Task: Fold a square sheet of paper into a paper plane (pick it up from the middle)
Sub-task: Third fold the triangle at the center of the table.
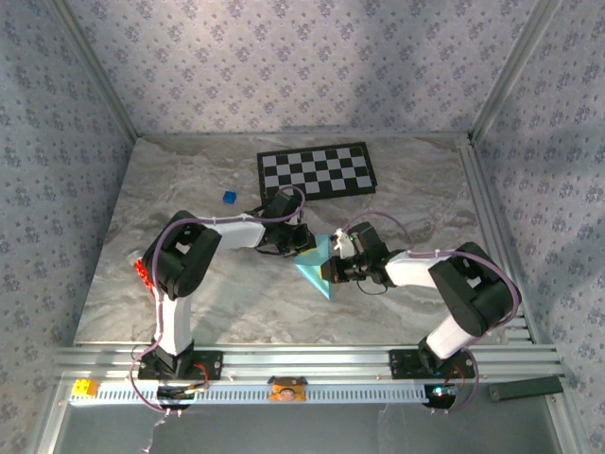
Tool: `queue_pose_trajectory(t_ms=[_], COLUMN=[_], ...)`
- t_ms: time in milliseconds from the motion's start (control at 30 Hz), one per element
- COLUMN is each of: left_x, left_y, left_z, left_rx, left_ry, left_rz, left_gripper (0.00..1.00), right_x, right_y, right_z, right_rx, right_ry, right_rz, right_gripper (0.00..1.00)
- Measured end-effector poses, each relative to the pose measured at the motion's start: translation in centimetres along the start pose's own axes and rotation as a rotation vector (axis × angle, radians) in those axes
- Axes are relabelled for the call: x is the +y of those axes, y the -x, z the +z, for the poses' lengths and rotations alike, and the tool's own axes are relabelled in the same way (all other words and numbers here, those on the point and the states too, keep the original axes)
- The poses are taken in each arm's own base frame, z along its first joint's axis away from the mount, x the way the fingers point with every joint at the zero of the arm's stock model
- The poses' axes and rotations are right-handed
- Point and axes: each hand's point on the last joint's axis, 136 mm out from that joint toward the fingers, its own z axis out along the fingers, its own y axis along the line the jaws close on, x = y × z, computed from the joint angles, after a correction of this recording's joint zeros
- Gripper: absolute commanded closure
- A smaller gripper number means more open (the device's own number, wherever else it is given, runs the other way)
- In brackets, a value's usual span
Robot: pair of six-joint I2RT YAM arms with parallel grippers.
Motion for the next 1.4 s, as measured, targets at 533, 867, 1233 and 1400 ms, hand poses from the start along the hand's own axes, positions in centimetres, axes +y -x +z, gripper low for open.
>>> queue_pose_trajectory(t_ms=[533, 867, 1233, 1400], left_x=[0.03, 0.03, 0.03, 0.02], left_y=[-0.01, -0.01, -0.01, -0.01], left_z=[0.01, 0.01, 0.01, 0.01], left_rx=[0.001, 0.001, 0.001, 0.0], left_ry=[0.001, 0.001, 0.001, 0.001], left_rz=[0.0, -0.001, 0.0, -0.001], left_gripper=[0.84, 0.84, 0.84, 0.84], right_x=[-0.41, -0.52, -0.88, -0.89], right_y=[0.2, 0.14, -0.18, -0.17], right_z=[0.23, 0.25, 0.53, 0.53], right_rx=[0.005, 0.008, 0.02, 0.019], right_ry=[-0.008, -0.011, -0.017, -0.018], right_rz=[0.009, 0.012, 0.02, 0.02], right_gripper=[0.96, 0.96, 0.96, 0.97])
